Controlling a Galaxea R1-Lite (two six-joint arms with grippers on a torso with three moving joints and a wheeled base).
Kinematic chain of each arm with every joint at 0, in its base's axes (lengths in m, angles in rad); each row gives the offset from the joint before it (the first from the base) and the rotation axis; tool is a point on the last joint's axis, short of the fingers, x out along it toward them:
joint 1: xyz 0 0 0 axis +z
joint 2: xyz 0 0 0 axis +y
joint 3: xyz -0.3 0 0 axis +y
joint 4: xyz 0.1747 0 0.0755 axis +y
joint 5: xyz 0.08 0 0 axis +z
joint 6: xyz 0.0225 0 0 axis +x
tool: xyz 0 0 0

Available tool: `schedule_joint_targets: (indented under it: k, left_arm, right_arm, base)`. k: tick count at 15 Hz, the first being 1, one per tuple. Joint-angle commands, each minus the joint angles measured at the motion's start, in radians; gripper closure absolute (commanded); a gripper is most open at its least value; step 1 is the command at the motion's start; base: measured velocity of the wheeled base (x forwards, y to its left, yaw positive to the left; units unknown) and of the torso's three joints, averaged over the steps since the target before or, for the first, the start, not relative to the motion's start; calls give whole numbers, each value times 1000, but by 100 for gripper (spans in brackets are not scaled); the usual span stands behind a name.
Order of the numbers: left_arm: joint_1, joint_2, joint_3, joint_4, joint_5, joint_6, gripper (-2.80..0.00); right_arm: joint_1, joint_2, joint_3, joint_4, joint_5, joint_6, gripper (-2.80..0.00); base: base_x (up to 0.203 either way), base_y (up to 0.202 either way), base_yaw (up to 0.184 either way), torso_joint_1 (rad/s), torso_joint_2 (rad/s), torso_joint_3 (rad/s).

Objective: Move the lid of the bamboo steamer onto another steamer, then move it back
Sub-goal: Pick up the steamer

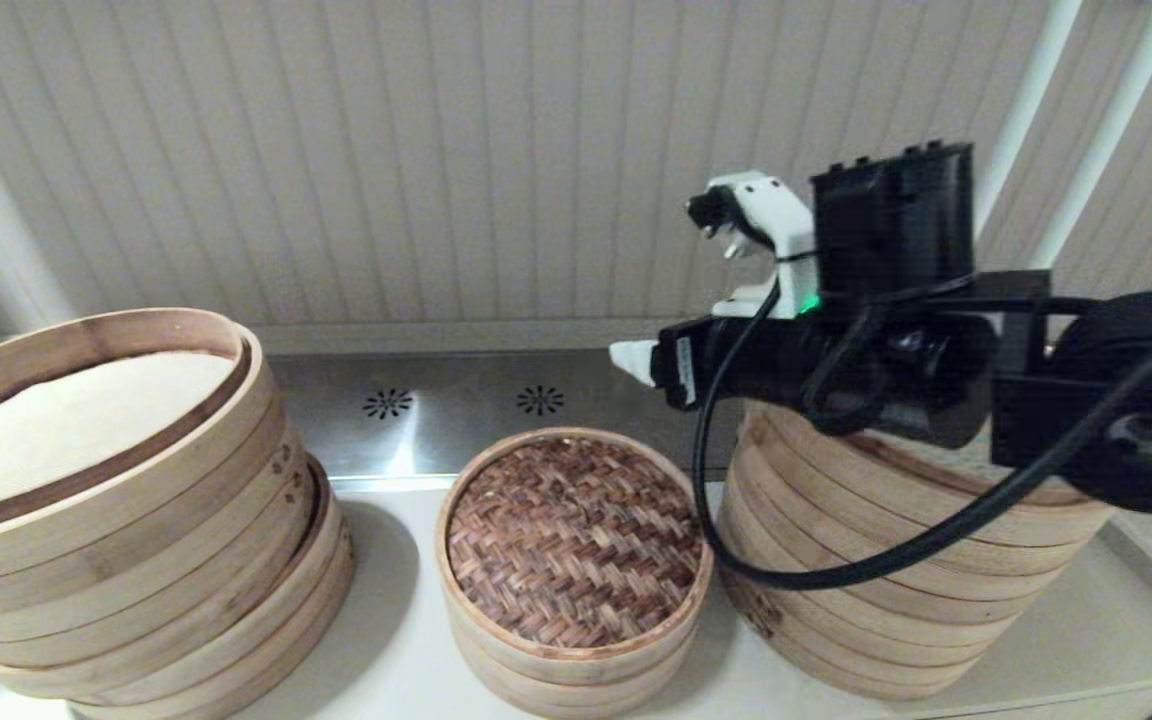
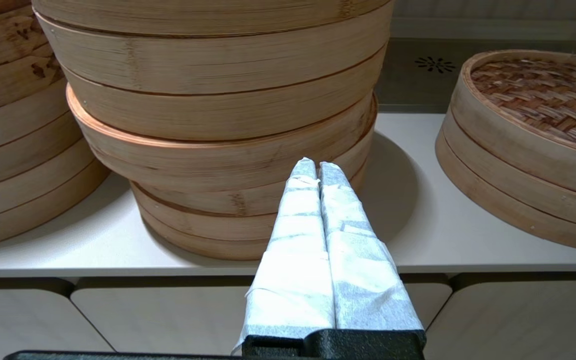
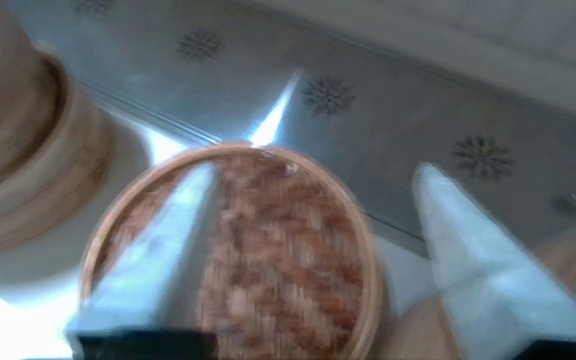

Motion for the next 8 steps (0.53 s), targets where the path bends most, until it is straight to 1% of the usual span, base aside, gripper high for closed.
schedule_joint_targets:
  k: [1,4,8]
  left_arm:
    - [0,0,0,0,0,0,0]
    - [0,0,0,0,0,0,0]
    - [0,0,0,0,0,0,0]
  right_arm:
    - [-39,-119,-17,53,-12,-4,0]
    - [-84,-214,-16,128,-24,-9,0]
    - [-119,-358,18,214,-55,-10,0]
  base:
    - [0,0,0,0,0,0]
    - [0,0,0,0,0,0]
    - [0,0,0,0,0,0]
